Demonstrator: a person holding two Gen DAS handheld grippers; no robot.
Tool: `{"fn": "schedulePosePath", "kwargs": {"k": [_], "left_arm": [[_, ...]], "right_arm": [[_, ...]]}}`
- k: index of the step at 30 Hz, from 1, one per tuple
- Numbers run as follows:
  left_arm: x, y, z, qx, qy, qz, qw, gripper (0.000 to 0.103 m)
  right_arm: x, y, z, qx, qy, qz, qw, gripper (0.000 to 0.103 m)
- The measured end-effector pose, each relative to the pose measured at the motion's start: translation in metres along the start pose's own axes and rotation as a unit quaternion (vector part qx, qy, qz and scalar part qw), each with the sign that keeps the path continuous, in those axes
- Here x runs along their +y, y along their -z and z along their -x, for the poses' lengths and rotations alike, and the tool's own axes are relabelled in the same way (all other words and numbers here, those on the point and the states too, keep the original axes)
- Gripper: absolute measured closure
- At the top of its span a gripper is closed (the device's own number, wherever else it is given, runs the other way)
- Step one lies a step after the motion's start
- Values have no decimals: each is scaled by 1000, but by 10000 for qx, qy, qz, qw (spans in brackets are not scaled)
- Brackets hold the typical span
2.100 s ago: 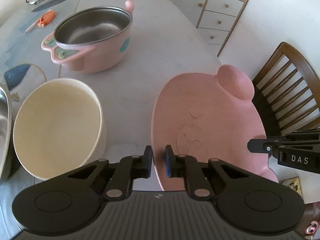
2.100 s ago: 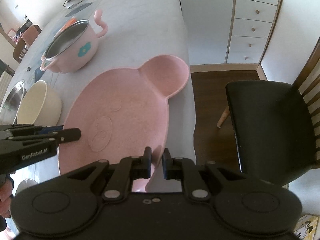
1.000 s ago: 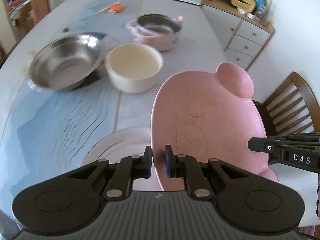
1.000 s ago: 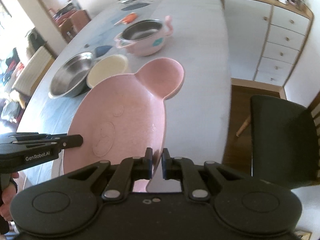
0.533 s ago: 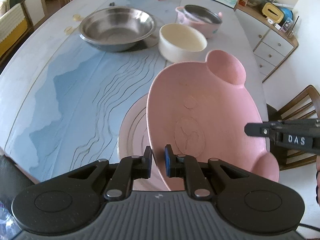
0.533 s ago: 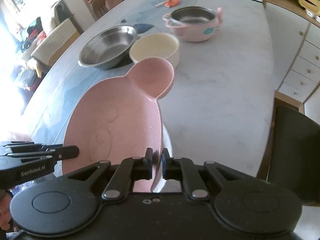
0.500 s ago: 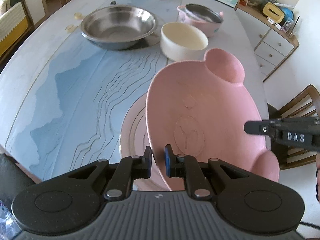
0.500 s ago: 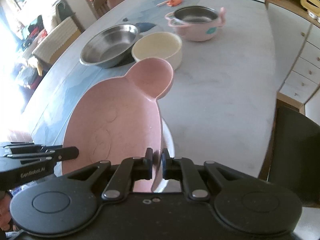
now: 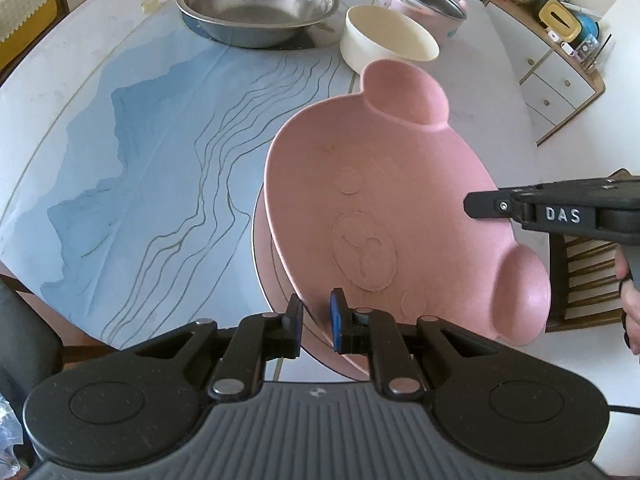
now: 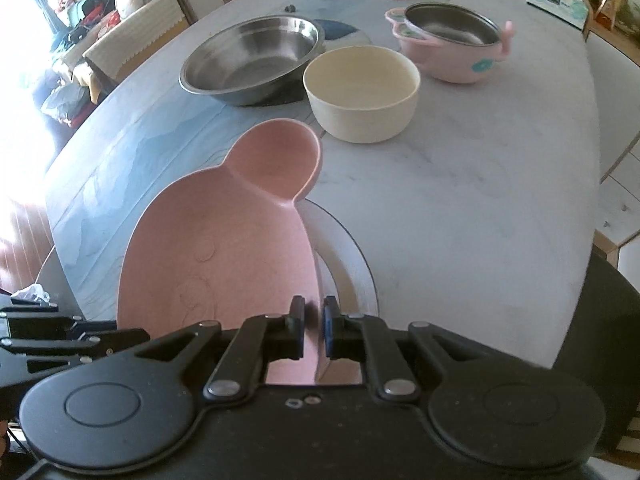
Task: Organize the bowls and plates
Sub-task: 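Lift the pink plate with both tools and carry it onto the white plates, then lower the pink plate onto the white plates and open both tools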
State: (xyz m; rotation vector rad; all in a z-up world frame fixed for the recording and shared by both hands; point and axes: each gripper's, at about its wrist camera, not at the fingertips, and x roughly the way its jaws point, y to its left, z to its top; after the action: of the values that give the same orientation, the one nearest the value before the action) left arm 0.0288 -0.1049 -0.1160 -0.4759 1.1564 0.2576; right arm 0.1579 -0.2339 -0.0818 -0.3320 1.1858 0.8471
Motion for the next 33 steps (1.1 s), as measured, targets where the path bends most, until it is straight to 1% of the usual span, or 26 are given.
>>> {"fn": "schedulePosePath", "kwargs": {"k": [12,18,21,28,33], "left_arm": [[-1,-1,-7,110,278,6,9996,90],[2,-4,-9,184,383,38,9991,90],[2,-6,-8,179,419,11,9990,90],[2,-7,-5,122,370,-150,9991,89],[3,-8,-5,166,374,-210,9989,89]], "right_arm": [[-8,-5,-7,33,94,13,9999,91],[-10,-3,-8,17,137,-110,9998,91],[-10,-2,-6,-16,151,-134,9998,88],[-12,-2,3,-106,151,-256,9995,81],[-14,2,12,-187,123,-356,9991,79]]}}
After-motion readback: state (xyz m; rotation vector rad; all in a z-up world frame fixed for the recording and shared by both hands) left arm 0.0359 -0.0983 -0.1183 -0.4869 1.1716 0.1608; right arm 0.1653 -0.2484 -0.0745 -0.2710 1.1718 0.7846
